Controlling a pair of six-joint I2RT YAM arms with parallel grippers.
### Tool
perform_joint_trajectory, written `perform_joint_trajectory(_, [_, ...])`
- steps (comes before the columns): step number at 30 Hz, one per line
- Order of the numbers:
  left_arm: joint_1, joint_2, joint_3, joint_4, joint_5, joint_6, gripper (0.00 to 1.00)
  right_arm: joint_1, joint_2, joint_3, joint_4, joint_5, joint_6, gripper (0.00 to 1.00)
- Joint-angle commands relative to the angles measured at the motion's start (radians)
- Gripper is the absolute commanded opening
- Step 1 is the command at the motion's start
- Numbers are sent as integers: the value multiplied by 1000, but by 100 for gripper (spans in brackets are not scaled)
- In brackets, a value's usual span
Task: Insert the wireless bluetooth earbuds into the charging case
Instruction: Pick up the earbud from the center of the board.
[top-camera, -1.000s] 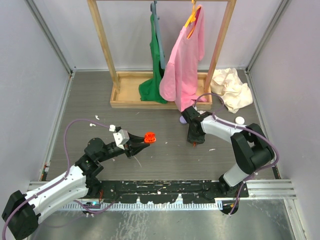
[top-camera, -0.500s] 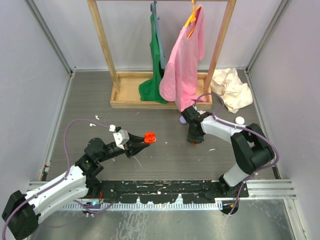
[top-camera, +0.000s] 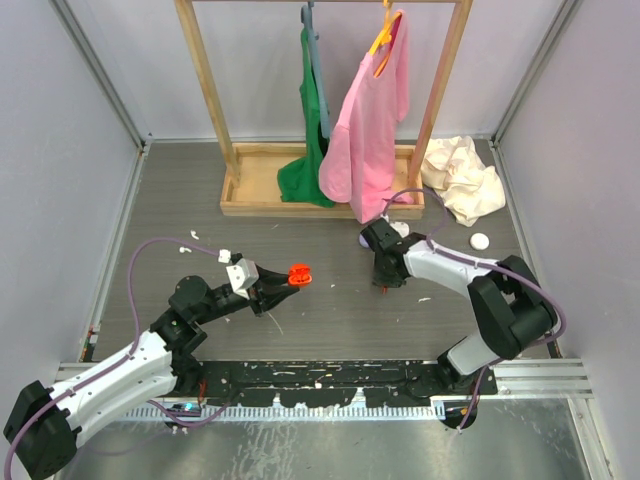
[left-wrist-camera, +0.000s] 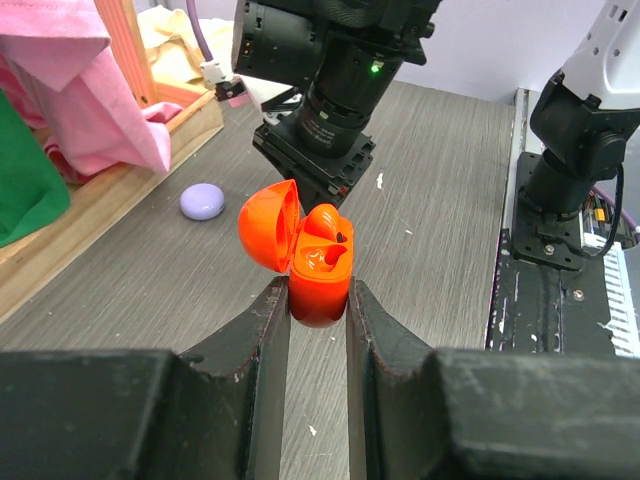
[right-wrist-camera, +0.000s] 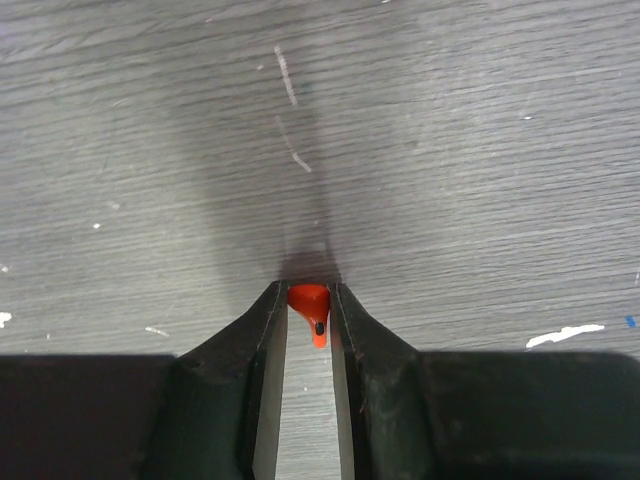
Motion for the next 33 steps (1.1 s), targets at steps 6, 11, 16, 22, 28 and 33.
perform_joint_trajectory(6, [0,-17,12,18,-26,32,4,148,-177,-7,155,132,-53,23])
perform_joint_trajectory(11, [-1,-31,15,-6,-43,47,4,252,-246,-13,267,228,-105,23])
perform_joint_trajectory(16, [-1,-29,12,-5,-58,52,5,349,-328,-27,391,331,-171,22])
perform_joint_trajectory(22, [-1,-22,10,4,-59,51,5,436,-452,-84,573,376,-247,22])
perform_joint_trajectory(28, [0,-37,-2,14,-72,51,5,525,-545,-136,760,369,-342,22])
perform_joint_trajectory(33, [-1,-49,-6,13,-79,50,5,601,-547,-164,912,347,-407,23])
